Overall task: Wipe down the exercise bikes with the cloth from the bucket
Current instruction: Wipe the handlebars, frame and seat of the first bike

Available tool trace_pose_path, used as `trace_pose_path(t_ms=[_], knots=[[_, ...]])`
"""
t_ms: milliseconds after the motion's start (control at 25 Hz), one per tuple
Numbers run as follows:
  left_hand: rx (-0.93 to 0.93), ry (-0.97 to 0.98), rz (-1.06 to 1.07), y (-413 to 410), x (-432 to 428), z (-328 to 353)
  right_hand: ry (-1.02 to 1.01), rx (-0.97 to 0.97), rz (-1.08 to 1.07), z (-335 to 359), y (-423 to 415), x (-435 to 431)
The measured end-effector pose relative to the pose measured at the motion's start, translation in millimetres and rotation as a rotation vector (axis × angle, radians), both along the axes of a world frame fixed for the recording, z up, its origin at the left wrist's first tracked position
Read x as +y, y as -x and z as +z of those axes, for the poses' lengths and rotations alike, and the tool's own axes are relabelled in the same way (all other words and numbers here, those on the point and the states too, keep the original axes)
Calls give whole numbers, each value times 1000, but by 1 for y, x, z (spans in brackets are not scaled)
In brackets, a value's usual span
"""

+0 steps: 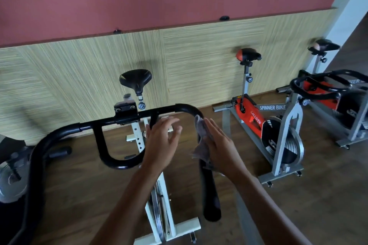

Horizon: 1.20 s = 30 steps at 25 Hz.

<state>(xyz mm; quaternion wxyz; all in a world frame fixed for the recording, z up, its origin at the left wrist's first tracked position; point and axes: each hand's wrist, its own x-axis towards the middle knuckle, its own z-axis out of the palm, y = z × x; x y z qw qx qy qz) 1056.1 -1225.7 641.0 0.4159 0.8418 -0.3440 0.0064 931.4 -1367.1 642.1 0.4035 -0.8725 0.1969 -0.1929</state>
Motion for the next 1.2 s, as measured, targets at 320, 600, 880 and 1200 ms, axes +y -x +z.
trace_pose_path(t_ms=[320,600,880,1200], knots=[[293,191,-352,87,36,18,8,-232,-257,0,127,47],[369,343,-493,122,52,3,243,-516,-384,-45,149,163],[298,528,-672,109,44,-18,529,-829,-320,-76,67,133],[-67,757,-863,96,29,-52,717,-1419,-301,-90,15,100]])
